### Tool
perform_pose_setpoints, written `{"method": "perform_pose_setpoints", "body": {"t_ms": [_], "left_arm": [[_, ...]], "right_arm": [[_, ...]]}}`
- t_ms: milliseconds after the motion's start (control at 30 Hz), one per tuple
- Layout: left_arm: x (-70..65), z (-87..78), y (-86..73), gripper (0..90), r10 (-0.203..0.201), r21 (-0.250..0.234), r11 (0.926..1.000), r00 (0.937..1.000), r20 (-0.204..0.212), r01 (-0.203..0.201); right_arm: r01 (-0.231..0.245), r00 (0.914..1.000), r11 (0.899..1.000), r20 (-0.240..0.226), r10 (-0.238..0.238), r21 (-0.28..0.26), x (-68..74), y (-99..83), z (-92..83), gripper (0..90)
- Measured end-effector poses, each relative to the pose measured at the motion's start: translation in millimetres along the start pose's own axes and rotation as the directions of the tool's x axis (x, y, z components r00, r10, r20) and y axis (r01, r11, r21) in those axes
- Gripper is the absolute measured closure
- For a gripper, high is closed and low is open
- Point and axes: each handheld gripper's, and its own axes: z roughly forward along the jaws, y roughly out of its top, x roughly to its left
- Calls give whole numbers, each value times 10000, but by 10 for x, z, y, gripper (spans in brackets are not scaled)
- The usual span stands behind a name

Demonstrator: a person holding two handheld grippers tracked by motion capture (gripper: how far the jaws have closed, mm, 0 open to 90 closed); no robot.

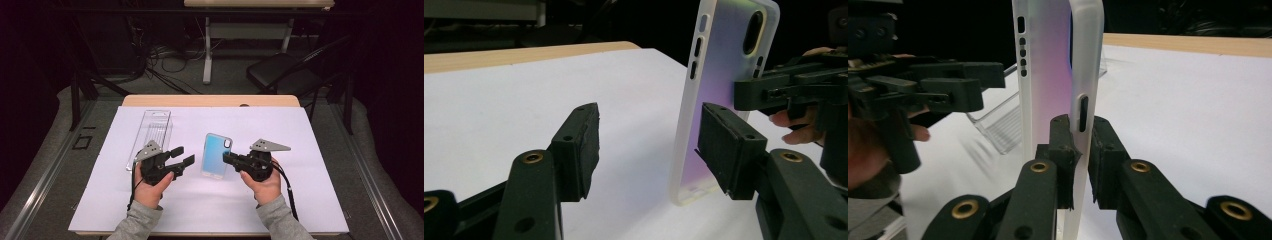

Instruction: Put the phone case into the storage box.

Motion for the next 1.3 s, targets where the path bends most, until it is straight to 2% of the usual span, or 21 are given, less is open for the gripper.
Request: {"method": "perform_pose_setpoints", "body": {"t_ms": [333,533,1000,1300], "left_arm": [[-78,-7,145,427,419,-132,9990,9990,-182,-421],[-121,25,195,435,639,-43,9979,9975,-289,-641],[-203,113,298,453,849,4,9964,9963,-99,-849],[-223,162,329,471,828,38,9966,9966,-9,-828]], "right_arm": [[580,9970,9983,525,-577,-41,21,-6,-7,823],[621,9962,9981,612,-616,-64,26,-7,-12,823],[802,9939,9968,766,-797,-33,52,-21,9,823],[868,9930,9962,807,-865,-4,56,-24,10,823]]}}
